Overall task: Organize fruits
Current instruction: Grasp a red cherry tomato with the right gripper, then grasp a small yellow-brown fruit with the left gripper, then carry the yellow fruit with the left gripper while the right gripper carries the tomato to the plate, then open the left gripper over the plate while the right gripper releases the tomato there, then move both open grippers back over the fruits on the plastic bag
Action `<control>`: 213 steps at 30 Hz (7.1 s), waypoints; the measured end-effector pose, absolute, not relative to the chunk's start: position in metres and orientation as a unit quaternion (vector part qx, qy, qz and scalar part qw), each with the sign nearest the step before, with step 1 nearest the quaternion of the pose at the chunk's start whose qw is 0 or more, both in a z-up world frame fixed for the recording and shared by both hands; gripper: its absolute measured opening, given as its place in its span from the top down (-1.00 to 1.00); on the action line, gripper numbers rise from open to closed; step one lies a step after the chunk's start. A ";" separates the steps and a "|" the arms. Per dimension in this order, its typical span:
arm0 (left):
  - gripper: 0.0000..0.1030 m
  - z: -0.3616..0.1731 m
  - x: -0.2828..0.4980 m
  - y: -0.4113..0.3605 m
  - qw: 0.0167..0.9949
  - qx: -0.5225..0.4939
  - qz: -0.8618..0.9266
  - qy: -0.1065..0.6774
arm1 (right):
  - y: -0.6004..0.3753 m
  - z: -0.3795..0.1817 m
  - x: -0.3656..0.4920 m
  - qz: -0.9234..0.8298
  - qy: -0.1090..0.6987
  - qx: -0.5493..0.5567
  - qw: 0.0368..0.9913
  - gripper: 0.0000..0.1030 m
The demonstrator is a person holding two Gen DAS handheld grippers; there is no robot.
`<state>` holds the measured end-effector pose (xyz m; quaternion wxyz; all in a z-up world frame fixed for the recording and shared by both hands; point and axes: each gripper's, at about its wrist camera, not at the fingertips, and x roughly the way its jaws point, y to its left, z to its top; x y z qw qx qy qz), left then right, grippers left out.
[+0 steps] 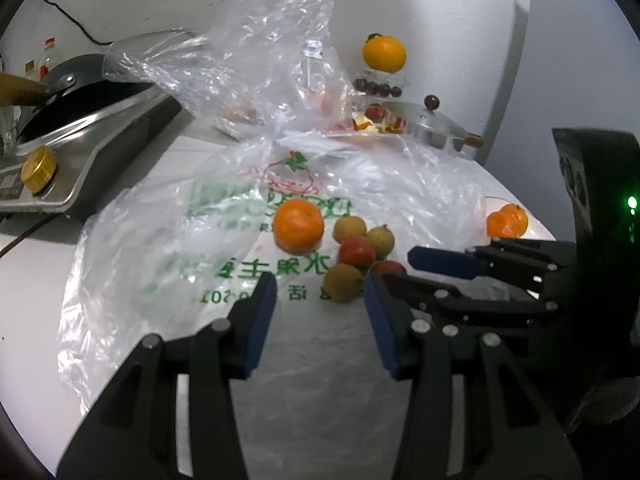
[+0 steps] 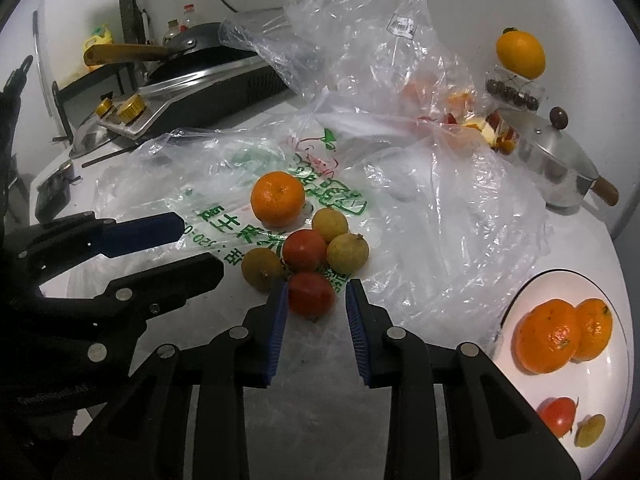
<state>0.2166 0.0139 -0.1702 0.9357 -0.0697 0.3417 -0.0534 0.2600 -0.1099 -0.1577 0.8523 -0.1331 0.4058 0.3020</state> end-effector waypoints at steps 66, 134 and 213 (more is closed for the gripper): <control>0.47 -0.182 0.247 -0.023 0.918 0.010 -0.084 0.387 | -0.163 -0.125 0.259 0.276 0.349 -0.080 0.892 0.46; 0.47 -0.139 0.204 -0.163 0.924 0.044 -0.193 0.328 | -0.301 -0.123 0.200 0.217 0.340 -0.031 0.915 0.46; 0.00 -0.135 0.198 -0.064 0.928 -0.023 -0.138 0.346 | -0.220 -0.100 0.203 0.233 0.345 -0.088 0.905 0.44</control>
